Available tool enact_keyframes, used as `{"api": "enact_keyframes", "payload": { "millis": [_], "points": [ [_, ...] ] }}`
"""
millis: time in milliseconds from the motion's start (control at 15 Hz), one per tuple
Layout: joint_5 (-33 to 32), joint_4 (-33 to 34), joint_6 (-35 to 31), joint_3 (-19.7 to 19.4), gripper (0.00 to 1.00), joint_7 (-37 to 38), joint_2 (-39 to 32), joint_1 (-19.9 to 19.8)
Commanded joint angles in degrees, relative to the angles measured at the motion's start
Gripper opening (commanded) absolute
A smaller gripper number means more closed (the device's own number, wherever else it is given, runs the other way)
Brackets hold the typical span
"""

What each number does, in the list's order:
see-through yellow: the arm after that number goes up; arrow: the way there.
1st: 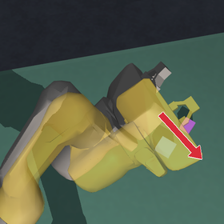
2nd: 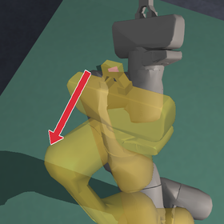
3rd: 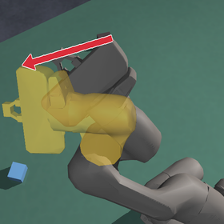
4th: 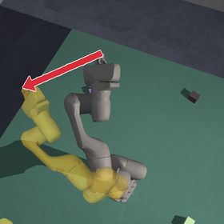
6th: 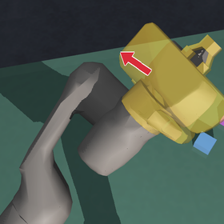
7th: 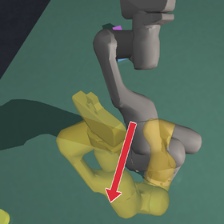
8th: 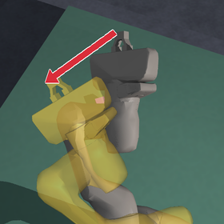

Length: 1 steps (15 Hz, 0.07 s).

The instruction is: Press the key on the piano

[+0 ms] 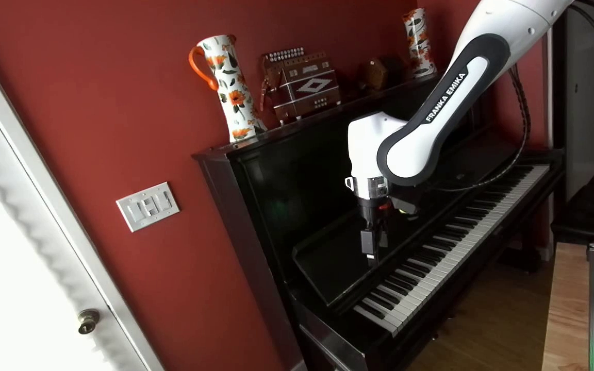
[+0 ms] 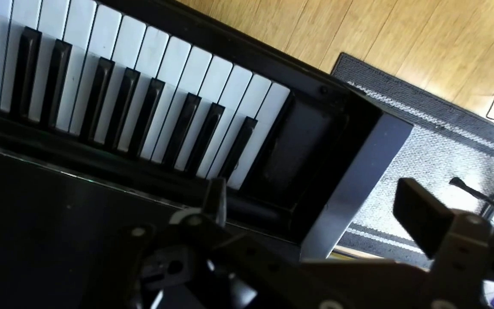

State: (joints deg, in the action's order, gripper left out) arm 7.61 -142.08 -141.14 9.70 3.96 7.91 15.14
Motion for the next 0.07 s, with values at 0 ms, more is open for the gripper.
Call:
{"api": "enact_keyframes", "payload": {
  "millis": [0],
  "points": [
    [0.19, -0.01, 0.12, 0.88, 1.00, -0.15, 0.03, -0.88]
  ]
}}
